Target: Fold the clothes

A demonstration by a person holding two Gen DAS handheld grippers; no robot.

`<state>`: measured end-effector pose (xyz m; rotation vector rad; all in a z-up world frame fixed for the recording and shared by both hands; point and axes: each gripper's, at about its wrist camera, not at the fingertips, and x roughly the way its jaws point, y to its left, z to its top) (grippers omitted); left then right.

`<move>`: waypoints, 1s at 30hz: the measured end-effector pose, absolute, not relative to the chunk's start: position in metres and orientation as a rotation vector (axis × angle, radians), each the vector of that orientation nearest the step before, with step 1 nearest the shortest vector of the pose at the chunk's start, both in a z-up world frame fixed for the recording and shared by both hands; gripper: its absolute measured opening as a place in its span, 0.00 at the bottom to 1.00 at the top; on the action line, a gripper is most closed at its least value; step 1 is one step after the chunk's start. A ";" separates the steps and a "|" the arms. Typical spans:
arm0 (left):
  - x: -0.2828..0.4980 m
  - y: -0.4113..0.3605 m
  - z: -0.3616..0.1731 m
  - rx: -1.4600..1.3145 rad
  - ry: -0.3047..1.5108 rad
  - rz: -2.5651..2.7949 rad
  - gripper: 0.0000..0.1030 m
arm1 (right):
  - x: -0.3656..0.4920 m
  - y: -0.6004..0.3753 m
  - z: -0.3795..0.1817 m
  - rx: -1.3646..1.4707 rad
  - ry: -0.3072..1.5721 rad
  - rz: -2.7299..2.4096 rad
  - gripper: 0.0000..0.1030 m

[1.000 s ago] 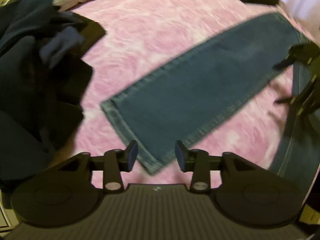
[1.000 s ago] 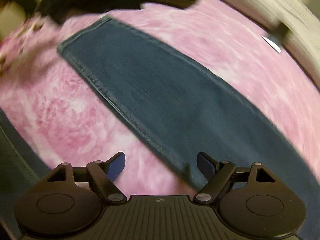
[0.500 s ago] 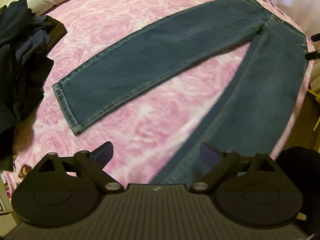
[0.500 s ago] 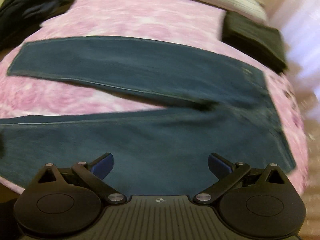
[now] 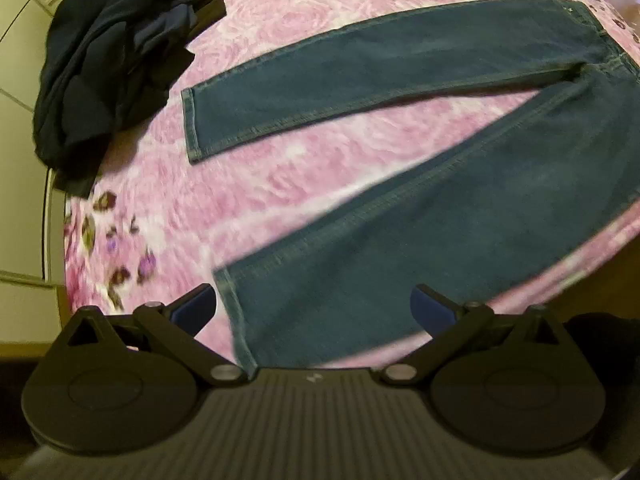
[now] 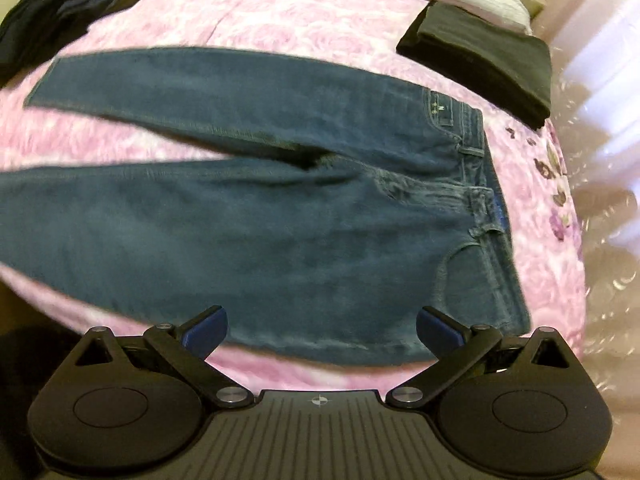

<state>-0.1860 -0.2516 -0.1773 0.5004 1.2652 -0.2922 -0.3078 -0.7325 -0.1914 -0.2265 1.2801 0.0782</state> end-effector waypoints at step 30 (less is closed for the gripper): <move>-0.217 -0.298 -0.175 0.491 1.249 -0.342 0.99 | -0.290 -0.723 -0.193 -0.285 1.352 0.217 1.00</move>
